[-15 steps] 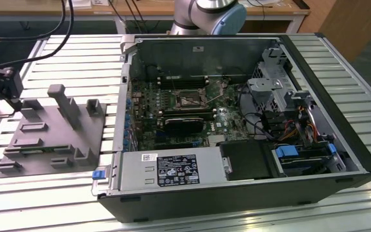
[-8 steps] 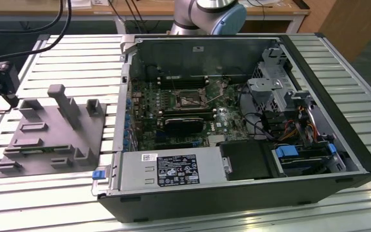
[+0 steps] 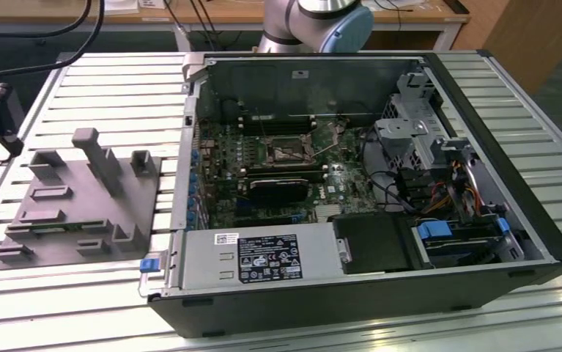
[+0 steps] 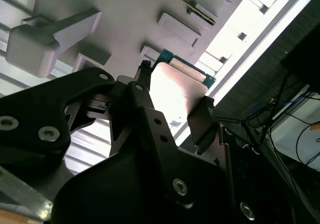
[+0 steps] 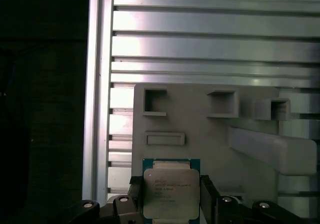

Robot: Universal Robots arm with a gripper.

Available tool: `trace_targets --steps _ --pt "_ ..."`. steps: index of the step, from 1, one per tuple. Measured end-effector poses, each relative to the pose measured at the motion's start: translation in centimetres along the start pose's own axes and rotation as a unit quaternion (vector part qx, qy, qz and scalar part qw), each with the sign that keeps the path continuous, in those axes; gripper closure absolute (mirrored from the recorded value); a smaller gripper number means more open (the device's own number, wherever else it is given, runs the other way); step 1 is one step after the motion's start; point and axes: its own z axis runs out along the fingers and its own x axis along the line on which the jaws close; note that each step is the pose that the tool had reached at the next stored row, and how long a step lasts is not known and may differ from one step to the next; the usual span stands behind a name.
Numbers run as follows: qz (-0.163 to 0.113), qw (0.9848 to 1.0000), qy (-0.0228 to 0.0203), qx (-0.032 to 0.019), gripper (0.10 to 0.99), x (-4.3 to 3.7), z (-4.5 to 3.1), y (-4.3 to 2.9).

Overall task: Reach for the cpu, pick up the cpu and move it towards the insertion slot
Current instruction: 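Pick up the cpu and move it towards the insertion slot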

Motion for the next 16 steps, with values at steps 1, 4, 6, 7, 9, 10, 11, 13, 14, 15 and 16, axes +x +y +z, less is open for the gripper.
trace_targets --steps 1,4,6,7,9,10,11,13,14,15,16 --pt "0.0 1.0 -0.0001 0.0 0.545 0.0 -0.19 0.01" --pt "0.0 1.0 -0.0006 0.0 0.545 -0.01 -0.71 0.03" --pt "0.0 1.0 -0.0008 0.0 0.545 -0.01 -1.07 0.04" --pt "0.0 1.0 -0.001 0.0 0.545 -0.01 -1.24 0.05" --pt "0.0 1.0 -0.0013 0.0 0.545 -0.01 -1.59 0.06" --pt "0.0 1.0 -0.0014 0.0 0.545 -0.02 -1.77 0.07" --pt "0.0 1.0 -0.0016 0.0 0.545 -0.02 -1.94 0.08" --pt "0.0 1.0 -0.0019 0.0 0.545 -0.02 -2.33 0.09" --pt "0.0 1.0 -0.002 0.0 0.545 -0.02 -2.52 0.1" --pt "0.0 1.0 -0.0022 0.0 0.545 -0.03 -2.7 0.11" --pt "0.0 1.0 -0.0023 0.0 0.545 -0.03 -2.89 0.11"
